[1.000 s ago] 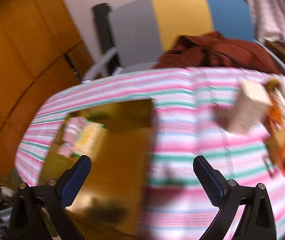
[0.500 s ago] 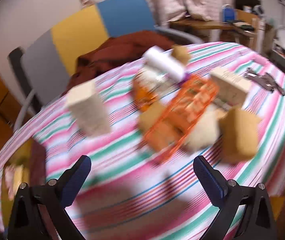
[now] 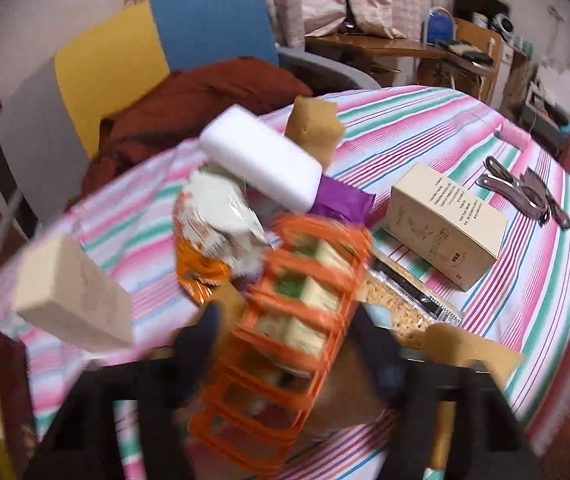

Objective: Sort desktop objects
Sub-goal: 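Grasp the orange plastic rack with the right tool, then grasp the white box with the left tool while the right tool holds the rack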

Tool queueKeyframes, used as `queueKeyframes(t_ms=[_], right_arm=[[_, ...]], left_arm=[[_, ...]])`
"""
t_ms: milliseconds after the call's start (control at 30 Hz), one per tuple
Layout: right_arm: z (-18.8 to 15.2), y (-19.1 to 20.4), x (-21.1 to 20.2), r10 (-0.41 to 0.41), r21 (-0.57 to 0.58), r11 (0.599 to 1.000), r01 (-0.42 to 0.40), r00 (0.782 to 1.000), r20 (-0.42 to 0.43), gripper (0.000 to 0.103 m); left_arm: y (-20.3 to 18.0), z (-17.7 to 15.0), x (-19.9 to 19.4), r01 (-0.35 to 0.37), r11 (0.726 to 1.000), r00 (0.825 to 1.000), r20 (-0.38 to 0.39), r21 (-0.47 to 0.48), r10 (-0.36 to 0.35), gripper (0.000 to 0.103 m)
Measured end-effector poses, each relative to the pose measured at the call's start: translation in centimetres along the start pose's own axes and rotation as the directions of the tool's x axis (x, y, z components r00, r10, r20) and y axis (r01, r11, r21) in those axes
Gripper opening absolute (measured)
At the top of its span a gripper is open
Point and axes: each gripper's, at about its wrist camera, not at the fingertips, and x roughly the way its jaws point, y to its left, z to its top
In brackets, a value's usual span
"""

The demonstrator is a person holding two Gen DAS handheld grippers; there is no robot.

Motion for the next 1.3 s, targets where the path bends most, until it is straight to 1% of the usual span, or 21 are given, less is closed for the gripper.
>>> queueKeyframes(t_ms=[33,133,233,333,433,567,633,700,733,867,967,1033,1067,1100,1167,1200,1233,1300], right_arm=[[-0.5,0.2,-0.2,0.001,-0.026,1.0,-0.001,1.0,0.012,0.054],[-2.3,1.1,-1.1,0.011,-0.1,0.995,-0.007,0.999,0.04,0.053],[-4.6,1.7,-2.5,0.075,-0.131,0.989,-0.068,0.996,0.049,0.053],[-6.7,1.1,-2.9,0.163,-0.099,0.982,-0.159,0.986,0.029,0.052],[-8.2,0.1,-3.1,0.202,-0.059,0.978,-0.201,0.979,0.018,0.052],[-9.3,-1.5,-2.9,0.223,0.003,0.975,-0.223,0.975,0.011,0.053],[-10.0,-2.0,-2.7,0.235,0.022,0.972,-0.235,0.972,0.004,0.054],[-10.0,-1.9,-2.5,0.238,-0.001,0.971,-0.238,0.971,0.011,0.054],[-10.0,-1.7,-2.5,0.23,-0.017,0.973,-0.23,0.973,0.014,0.054],[-10.4,-1.7,-2.5,0.218,-0.03,0.976,-0.217,0.975,0.037,0.053],[-10.7,-2.0,-2.6,0.229,-0.018,0.973,-0.228,0.972,0.059,0.053],[-10.7,-2.4,-2.6,0.24,-0.006,0.971,-0.241,0.968,0.068,0.053],[-10.8,-2.5,-2.7,0.244,-0.002,0.97,-0.244,0.967,0.073,0.053],[-10.8,-2.6,-2.7,0.246,-0.001,0.969,-0.246,0.966,0.075,0.053],[-10.8,-2.3,-2.7,0.247,-0.006,0.969,-0.248,0.966,0.078,0.053],[-10.9,-2.4,-2.8,0.249,-0.005,0.968,-0.249,0.965,0.081,0.053],[-11.0,-2.5,-2.7,0.251,0.0,0.968,-0.252,0.964,0.086,0.053],[-10.9,-2.6,-2.6,0.252,0.004,0.967,-0.253,0.963,0.093,0.053]], left_arm=[[-0.2,0.2,0.1,0.0,1.0,1.0,-0.001,0.004,0.0,0.067],[-1.1,1.1,0.8,-0.004,1.0,1.0,-0.002,0.02,0.004,0.067],[-2.0,2.4,1.6,-0.003,1.0,1.0,-0.004,0.03,0.003,0.067],[-3.0,3.9,2.4,-0.025,0.998,1.0,0.005,0.055,0.025,0.067],[-4.3,6.0,3.3,-0.031,0.997,0.999,0.019,0.074,0.029,0.067],[-6.6,8.9,4.8,-0.021,0.996,0.999,0.036,0.09,0.018,0.068],[-8.2,10.4,5.8,-0.019,0.993,0.999,0.052,0.114,0.013,0.07],[-9.6,11.7,7.1,-0.03,0.99,0.998,0.05,0.141,0.023,0.079],[-10.4,12.4,8.0,-0.039,0.988,0.999,0.042,0.151,0.033,0.079],[-12.0,14.5,10.3,-0.02,0.991,1.0,0.015,0.132,0.018,0.079],[-12.9,15.6,11.7,-0.057,0.988,0.998,0.015,0.143,0.055,0.079],[-13.2,16.1,12.6,-0.081,0.982,0.997,0.007,0.169,0.081,0.079],[-12.9,16.1,12.9,-0.109,0.98,0.994,0.002,0.165,0.11,0.078],[-12.2,16.0,13.0,-0.111,0.984,0.994,-0.002,0.139,0.113,0.077],[-10.4,15.1,12.7,-0.068,0.995,0.998,-0.012,0.077,0.069,0.077],[-9.7,14.7,12.3,-0.051,0.997,0.999,-0.005,0.059,0.052,0.069],[-8.9,14.2,11.8,-0.031,0.999,0.999,0.01,0.044,0.031,0.065],[-7.8,12.4,10.4,-0.025,0.998,0.999,0.04,0.056,0.023,0.063]])
